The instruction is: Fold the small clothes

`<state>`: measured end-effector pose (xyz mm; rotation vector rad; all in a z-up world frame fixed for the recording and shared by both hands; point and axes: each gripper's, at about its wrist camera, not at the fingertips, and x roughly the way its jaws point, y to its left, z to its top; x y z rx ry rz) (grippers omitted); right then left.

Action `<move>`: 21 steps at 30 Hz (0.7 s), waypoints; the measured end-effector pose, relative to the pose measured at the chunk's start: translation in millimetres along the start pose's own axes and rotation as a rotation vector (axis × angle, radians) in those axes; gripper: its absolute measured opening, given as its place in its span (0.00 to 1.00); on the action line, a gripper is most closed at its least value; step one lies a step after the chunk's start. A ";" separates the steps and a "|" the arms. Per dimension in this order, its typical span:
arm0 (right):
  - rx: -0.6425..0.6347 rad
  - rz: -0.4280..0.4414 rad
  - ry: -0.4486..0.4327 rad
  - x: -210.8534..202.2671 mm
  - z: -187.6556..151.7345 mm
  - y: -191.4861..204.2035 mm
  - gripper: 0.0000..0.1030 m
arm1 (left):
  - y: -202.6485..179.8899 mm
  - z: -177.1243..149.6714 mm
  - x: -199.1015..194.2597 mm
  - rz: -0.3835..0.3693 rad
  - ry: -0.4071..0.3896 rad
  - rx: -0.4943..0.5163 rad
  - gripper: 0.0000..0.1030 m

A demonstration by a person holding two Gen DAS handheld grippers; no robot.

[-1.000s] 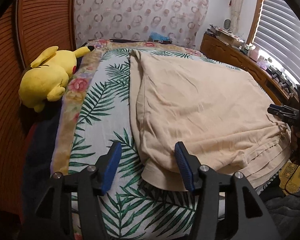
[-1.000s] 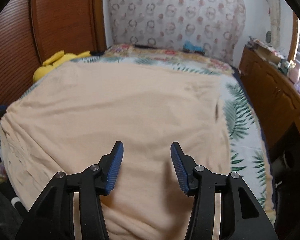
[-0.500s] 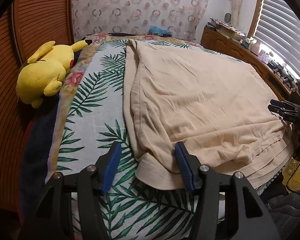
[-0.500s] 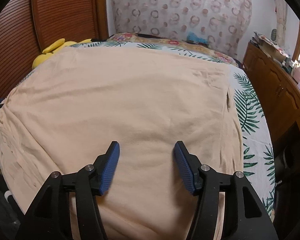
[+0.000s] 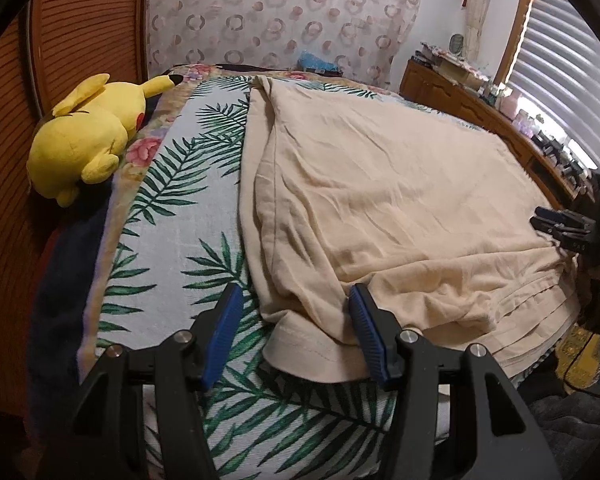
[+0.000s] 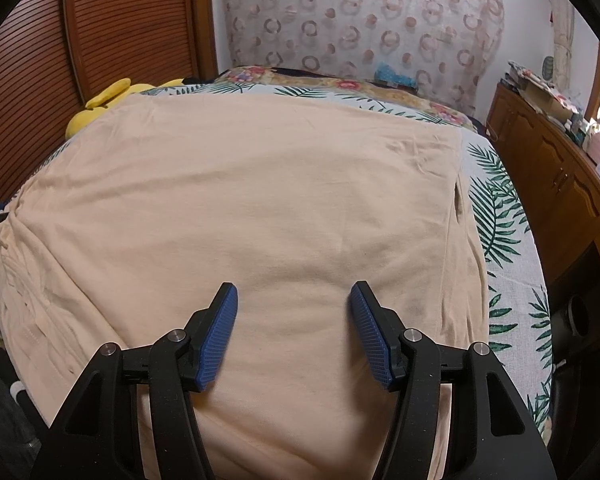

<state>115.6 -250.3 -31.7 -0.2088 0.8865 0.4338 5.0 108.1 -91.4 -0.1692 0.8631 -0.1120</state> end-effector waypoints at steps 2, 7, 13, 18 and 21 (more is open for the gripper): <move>0.000 0.000 0.000 0.0 -0.1 -0.1 0.58 | 1.7 0.3 -1.6 -0.031 -0.007 -0.022 0.52; 0.000 0.000 0.000 0.0 -0.4 -0.1 0.58 | 3.3 2.6 -3.8 -0.079 -0.015 -0.061 0.52; 0.000 0.000 0.000 0.1 -0.8 -0.1 0.58 | -0.2 3.3 0.0 -0.051 -0.012 -0.046 0.52; 0.001 0.000 -0.001 0.2 -1.1 -0.1 0.59 | -7.2 5.2 2.9 -0.017 -0.015 -0.011 0.25; 0.001 0.000 -0.001 0.3 -1.3 0.1 0.59 | -8.7 8.7 -2.5 -0.060 -0.030 -0.026 0.03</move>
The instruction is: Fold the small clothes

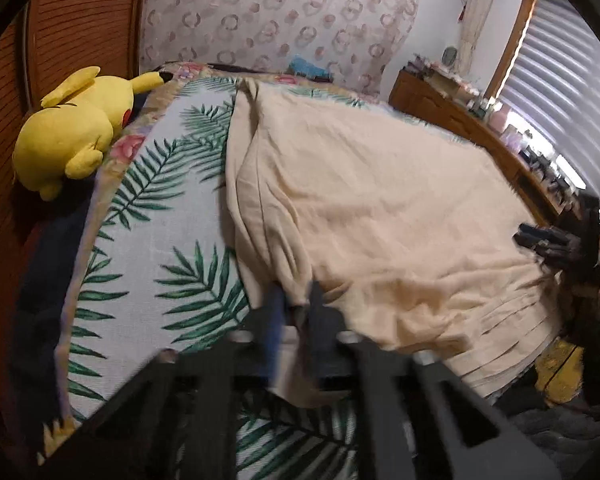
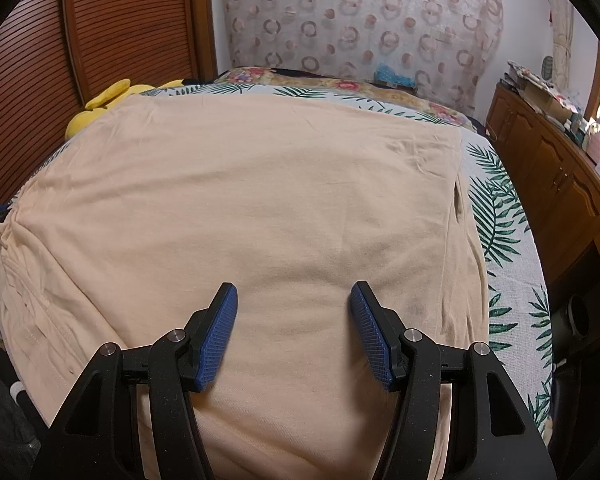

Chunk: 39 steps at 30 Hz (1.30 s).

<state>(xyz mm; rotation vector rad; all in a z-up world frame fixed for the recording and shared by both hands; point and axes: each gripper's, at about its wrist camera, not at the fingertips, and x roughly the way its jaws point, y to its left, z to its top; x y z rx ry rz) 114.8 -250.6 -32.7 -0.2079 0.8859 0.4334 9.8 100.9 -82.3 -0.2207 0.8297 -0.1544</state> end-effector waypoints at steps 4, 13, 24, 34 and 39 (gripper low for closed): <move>0.000 0.001 0.000 0.1 -0.2 0.0 0.59 | -14.7 11.4 -16.9 -0.043 -0.062 0.031 0.01; 0.066 0.037 -0.068 -31.2 -0.2 -9.3 0.58 | -63.6 60.0 -31.5 -0.139 -0.157 0.132 0.01; 0.082 -0.083 -0.140 -99.9 -22.8 -41.2 0.56 | -179.1 103.4 -11.2 -0.337 -0.147 0.325 0.01; 0.132 -0.094 -0.174 -119.1 -38.9 -58.0 0.54 | -283.2 123.6 -9.8 -0.469 -0.092 0.469 0.01; 0.146 -0.085 -0.182 -122.3 -42.3 -60.4 0.54 | -292.5 115.2 -5.6 -0.466 -0.063 0.505 0.36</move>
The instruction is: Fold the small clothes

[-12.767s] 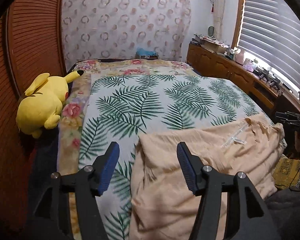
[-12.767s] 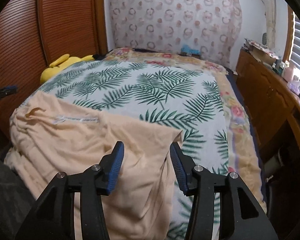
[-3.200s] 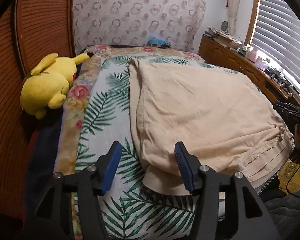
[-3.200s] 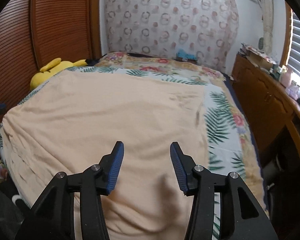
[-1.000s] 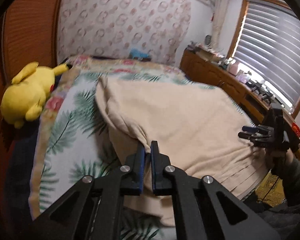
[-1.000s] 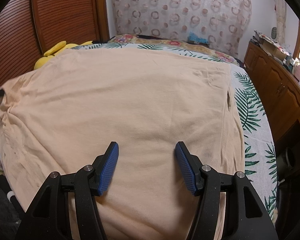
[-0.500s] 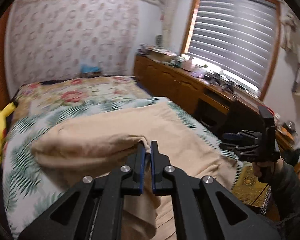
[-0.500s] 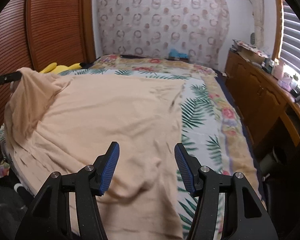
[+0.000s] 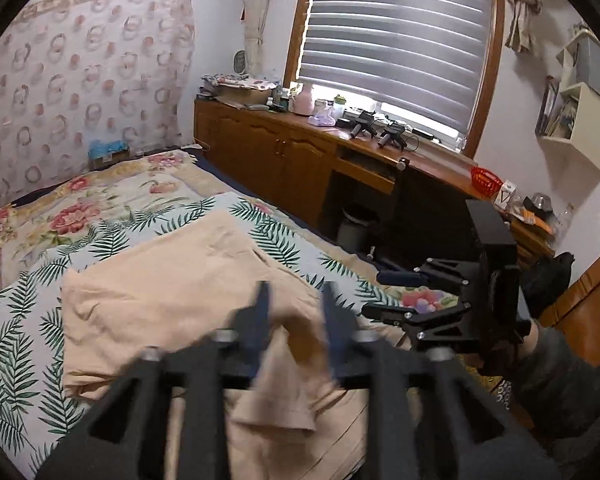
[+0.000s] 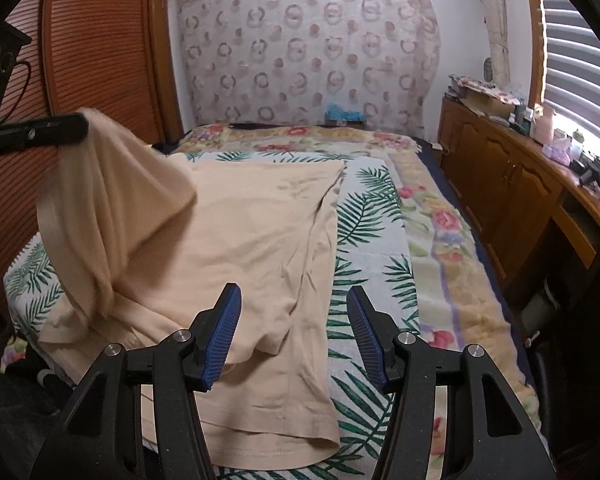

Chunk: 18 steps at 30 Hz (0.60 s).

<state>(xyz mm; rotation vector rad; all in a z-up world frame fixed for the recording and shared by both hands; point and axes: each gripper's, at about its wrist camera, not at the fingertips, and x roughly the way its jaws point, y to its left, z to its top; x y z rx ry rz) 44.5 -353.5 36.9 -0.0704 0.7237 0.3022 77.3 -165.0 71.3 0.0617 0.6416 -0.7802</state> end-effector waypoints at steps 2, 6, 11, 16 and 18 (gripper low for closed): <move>0.001 0.004 0.005 2.3 -0.8 -0.5 0.54 | 4.1 -2.7 -2.8 0.020 -0.004 -0.009 0.40; -0.001 0.011 0.011 7.0 -1.0 3.7 0.54 | 26.3 -9.9 -14.0 0.097 -0.026 -0.031 0.54; -0.023 0.036 0.012 16.6 8.2 15.8 0.54 | 58.8 -31.2 -35.2 0.206 -0.043 -0.071 0.55; -0.070 0.076 0.009 32.2 25.7 36.1 0.54 | 95.5 -58.3 -59.1 0.312 -0.053 -0.135 0.56; -0.089 0.105 0.010 41.8 35.3 46.7 0.54 | 107.7 -67.1 -67.4 0.342 -0.057 -0.161 0.56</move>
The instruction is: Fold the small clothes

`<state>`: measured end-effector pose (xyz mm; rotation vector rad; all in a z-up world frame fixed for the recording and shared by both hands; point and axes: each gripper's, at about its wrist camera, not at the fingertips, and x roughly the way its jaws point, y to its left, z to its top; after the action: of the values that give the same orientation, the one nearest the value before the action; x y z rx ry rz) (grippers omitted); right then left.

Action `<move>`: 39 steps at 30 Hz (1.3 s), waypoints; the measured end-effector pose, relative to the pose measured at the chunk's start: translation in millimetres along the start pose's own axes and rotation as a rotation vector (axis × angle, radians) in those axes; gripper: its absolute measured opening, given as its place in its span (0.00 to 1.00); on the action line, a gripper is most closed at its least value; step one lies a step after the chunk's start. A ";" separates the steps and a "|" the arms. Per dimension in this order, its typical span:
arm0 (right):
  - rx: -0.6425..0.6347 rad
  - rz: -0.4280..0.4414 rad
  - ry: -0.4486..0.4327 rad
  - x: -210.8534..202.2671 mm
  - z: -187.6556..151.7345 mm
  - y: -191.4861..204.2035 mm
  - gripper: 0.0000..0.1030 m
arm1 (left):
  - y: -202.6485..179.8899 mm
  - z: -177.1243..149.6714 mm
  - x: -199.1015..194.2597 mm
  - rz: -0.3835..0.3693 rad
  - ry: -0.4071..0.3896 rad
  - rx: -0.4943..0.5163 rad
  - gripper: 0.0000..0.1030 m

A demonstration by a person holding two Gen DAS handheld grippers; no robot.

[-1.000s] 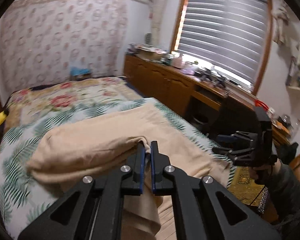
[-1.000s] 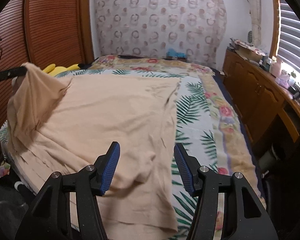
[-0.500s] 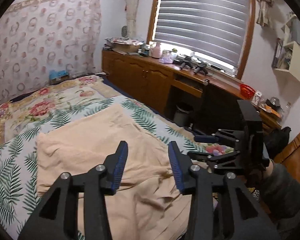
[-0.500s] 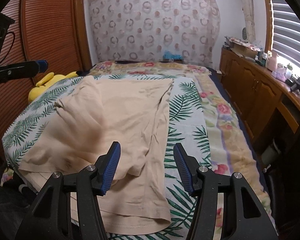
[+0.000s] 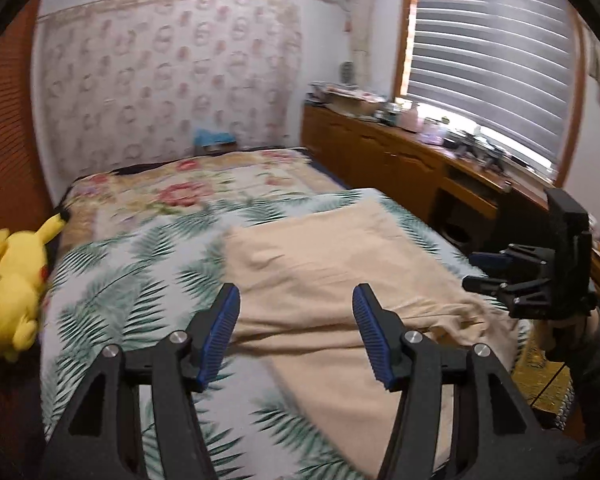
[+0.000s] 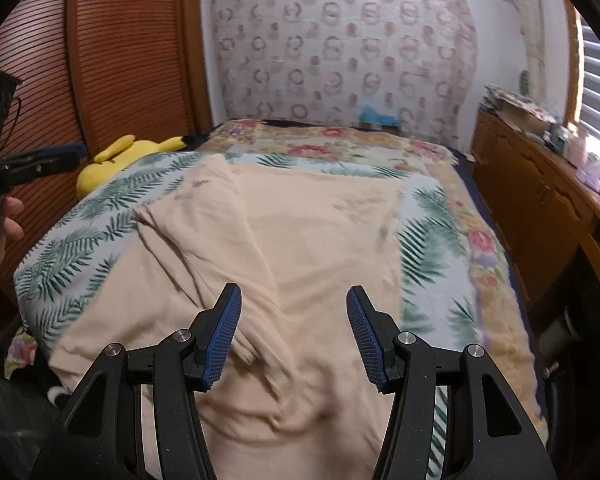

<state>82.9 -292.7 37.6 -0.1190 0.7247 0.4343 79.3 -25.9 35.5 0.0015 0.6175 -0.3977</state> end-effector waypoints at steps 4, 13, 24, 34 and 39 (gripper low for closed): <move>-0.040 0.047 0.002 20.0 19.3 19.7 0.54 | 26.8 -12.2 -9.9 0.069 -0.011 -0.039 0.56; -0.166 0.126 0.033 67.8 64.4 73.5 0.54 | 63.0 -22.4 -25.6 0.153 -0.031 -0.090 0.56; -0.241 0.177 0.120 127.8 86.8 121.1 0.54 | 84.8 -34.7 -32.8 0.172 -0.041 -0.130 0.56; -0.324 0.265 0.242 175.6 81.2 173.9 0.54 | 96.3 -52.1 -27.5 0.169 -0.022 -0.163 0.57; -0.363 0.245 0.286 198.1 76.5 188.0 0.54 | 97.1 -57.6 -25.3 0.162 -0.010 -0.167 0.57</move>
<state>181.9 -35.3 -28.8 -0.4431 0.9410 0.7925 63.4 79.9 -8.6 -0.1094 0.6342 -0.1881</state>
